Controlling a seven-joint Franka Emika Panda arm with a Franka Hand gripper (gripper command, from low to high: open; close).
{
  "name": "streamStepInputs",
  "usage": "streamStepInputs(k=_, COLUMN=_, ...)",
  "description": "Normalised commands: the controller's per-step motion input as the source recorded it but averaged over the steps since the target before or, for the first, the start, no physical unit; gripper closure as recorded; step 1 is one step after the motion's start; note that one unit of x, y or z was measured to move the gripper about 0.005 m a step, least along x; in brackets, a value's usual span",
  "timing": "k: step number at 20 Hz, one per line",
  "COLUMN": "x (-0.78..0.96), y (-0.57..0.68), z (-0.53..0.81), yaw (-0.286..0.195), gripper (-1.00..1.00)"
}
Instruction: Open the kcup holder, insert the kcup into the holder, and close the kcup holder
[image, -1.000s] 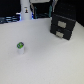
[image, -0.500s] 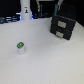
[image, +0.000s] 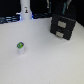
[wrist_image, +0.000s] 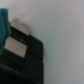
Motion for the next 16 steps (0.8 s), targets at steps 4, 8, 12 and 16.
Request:
streamStepInputs(k=4, x=-0.24, y=0.70, z=-0.10, yaw=-0.187, gripper=-1.00)
streamStepInputs(k=8, x=-0.23, y=0.67, z=-0.19, yaw=-0.188, gripper=-1.00)
streamStepInputs(k=12, x=-0.23, y=0.59, z=-0.28, yaw=-0.192, gripper=-1.00)
streamStepInputs(k=16, x=-0.23, y=0.51, z=-0.34, yaw=-0.175, gripper=-1.00)
